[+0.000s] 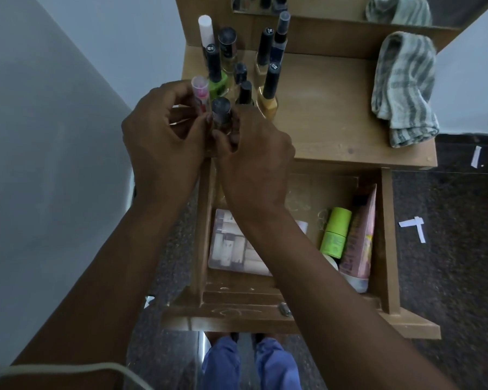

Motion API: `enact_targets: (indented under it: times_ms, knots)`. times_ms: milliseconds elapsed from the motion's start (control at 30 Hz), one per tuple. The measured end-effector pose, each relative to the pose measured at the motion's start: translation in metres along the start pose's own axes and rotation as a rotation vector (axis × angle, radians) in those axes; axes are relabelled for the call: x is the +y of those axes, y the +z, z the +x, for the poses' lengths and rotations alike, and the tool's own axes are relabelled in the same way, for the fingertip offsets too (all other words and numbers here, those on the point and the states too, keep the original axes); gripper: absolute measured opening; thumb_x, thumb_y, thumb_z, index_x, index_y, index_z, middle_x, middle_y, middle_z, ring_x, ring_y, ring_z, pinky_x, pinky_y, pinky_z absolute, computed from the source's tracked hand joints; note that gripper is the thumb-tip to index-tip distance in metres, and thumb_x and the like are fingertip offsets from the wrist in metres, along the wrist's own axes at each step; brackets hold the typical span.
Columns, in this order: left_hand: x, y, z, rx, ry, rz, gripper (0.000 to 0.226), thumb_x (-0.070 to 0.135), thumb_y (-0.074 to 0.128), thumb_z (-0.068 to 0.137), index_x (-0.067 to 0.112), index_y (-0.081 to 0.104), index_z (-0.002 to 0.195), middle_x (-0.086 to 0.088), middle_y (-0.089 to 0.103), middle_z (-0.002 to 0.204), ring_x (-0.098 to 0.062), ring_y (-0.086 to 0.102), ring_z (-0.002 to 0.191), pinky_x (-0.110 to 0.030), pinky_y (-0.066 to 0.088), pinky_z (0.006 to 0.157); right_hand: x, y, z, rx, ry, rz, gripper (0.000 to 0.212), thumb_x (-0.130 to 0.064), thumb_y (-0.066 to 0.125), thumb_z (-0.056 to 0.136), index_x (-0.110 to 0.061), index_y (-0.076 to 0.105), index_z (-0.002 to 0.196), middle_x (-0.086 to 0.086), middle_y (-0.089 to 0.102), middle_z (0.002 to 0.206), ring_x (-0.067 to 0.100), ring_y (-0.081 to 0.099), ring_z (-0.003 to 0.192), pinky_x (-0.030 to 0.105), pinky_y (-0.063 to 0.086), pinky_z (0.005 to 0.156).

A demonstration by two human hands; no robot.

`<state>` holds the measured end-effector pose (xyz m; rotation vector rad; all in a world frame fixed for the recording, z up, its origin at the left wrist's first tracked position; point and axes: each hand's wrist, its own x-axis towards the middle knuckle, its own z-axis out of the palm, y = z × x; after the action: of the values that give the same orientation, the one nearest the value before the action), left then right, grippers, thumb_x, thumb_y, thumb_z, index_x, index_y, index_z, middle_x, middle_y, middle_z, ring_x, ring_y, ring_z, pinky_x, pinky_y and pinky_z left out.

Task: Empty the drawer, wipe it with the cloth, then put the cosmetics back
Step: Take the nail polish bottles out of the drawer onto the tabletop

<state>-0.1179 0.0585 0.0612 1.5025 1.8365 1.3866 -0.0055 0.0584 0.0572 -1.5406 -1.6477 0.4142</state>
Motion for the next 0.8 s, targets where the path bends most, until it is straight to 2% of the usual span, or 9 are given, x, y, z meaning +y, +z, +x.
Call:
enact_targets:
  times_ms: [267,467,633,733,800]
  knots:
    - [0.005,0.0,-0.005,0.025,0.018,0.034,0.032,0.022,0.078,0.091,0.01,0.074,0.121,0.001,0.075,0.112,-0.011,0.075,0.1,-0.031,0.063,0.086,0.001,-0.007,-0.005,-0.02,0.022,0.021,0.027,-0.013,0.08,0.085,-0.007,0.072,0.11,0.005,0.077,0.089,0.02,0.073,0.079,0.038,0.059,0.068]
    - [0.005,0.001,-0.009,0.028,0.026,0.007,0.033,0.016,0.078,0.091,0.01,0.073,0.124,0.003,0.075,0.112,-0.007,0.074,0.102,-0.027,0.062,0.088,0.004,-0.009,-0.011,0.006,0.003,0.069,0.027,-0.005,0.08,0.082,-0.004,0.072,0.108,0.008,0.077,0.09,0.023,0.074,0.081,0.04,0.06,0.07]
    - [0.003,0.001,-0.014,0.019,-0.01,-0.041,0.04,0.013,0.075,0.092,0.009,0.069,0.131,-0.001,0.074,0.118,-0.01,0.073,0.109,-0.031,0.061,0.093,0.006,-0.019,-0.014,0.06,-0.053,0.065,0.016,0.002,0.077,0.082,-0.006,0.072,0.095,0.006,0.073,0.08,0.022,0.07,0.072,0.041,0.057,0.063]
    - [0.002,-0.005,-0.026,0.077,-0.053,-0.01,0.045,0.014,0.075,0.092,0.007,0.065,0.136,-0.005,0.073,0.122,-0.01,0.073,0.11,-0.031,0.062,0.092,0.014,-0.04,-0.02,-0.027,-0.032,-0.048,0.015,-0.004,0.073,0.085,-0.01,0.072,0.099,0.004,0.07,0.086,0.019,0.066,0.076,0.038,0.056,0.066]
    - [0.005,-0.01,-0.041,0.163,-0.052,0.018,0.04,0.007,0.073,0.089,0.004,0.065,0.128,-0.007,0.071,0.113,-0.013,0.073,0.1,-0.034,0.063,0.085,0.026,-0.058,-0.028,-0.133,0.014,-0.129,0.009,-0.01,0.072,0.088,-0.014,0.07,0.095,0.0,0.067,0.085,0.016,0.063,0.076,0.039,0.056,0.067]
